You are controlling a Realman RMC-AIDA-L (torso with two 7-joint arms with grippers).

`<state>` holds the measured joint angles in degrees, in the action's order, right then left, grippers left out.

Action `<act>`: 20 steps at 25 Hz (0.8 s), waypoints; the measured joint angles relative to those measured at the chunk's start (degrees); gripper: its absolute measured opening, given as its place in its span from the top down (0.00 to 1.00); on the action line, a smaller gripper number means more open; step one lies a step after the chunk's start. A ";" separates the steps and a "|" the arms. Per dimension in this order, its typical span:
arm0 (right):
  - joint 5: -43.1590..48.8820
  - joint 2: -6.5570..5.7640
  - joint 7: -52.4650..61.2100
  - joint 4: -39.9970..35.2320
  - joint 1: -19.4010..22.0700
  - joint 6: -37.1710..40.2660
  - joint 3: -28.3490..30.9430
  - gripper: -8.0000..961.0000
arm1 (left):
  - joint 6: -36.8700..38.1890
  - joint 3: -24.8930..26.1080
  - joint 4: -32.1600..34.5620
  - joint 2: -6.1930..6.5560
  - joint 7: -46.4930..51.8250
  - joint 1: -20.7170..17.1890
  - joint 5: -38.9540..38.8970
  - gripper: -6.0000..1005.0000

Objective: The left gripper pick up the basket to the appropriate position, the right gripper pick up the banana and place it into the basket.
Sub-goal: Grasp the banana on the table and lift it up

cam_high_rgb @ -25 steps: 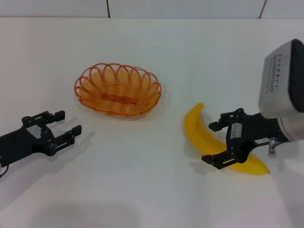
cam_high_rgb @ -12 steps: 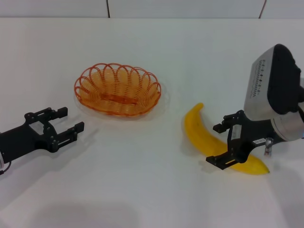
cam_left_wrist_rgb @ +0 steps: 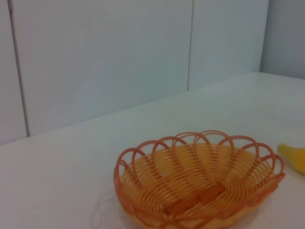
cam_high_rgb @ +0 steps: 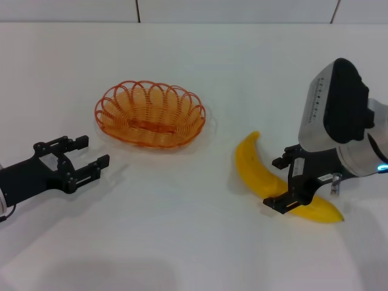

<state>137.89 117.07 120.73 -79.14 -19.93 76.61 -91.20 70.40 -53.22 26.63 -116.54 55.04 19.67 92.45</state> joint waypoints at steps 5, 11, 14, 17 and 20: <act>0.09 -0.01 0.32 1.41 -0.75 -0.14 -0.40 0.10 | -0.05 -0.15 0.00 0.00 0.03 0.18 0.00 0.35; -0.01 0.00 0.36 1.69 -1.15 -0.22 -0.39 0.10 | -0.08 -0.10 -0.21 0.00 0.06 0.29 0.03 0.35; -0.11 0.00 0.97 2.20 -1.57 -0.24 -0.38 0.10 | -0.09 0.03 -0.92 0.01 -0.03 0.47 0.08 0.35; -0.23 -0.05 1.26 2.86 -2.13 -0.02 -0.14 0.14 | -0.10 0.20 -1.15 0.05 -0.06 0.57 0.09 0.35; -0.47 -0.08 1.30 1.80 -2.26 0.47 0.19 0.21 | -0.10 0.21 -1.21 0.06 -0.08 0.62 0.10 0.35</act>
<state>137.42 116.99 122.03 -77.34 -22.19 77.08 -91.01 70.30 -53.00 25.42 -116.48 54.96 20.29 92.55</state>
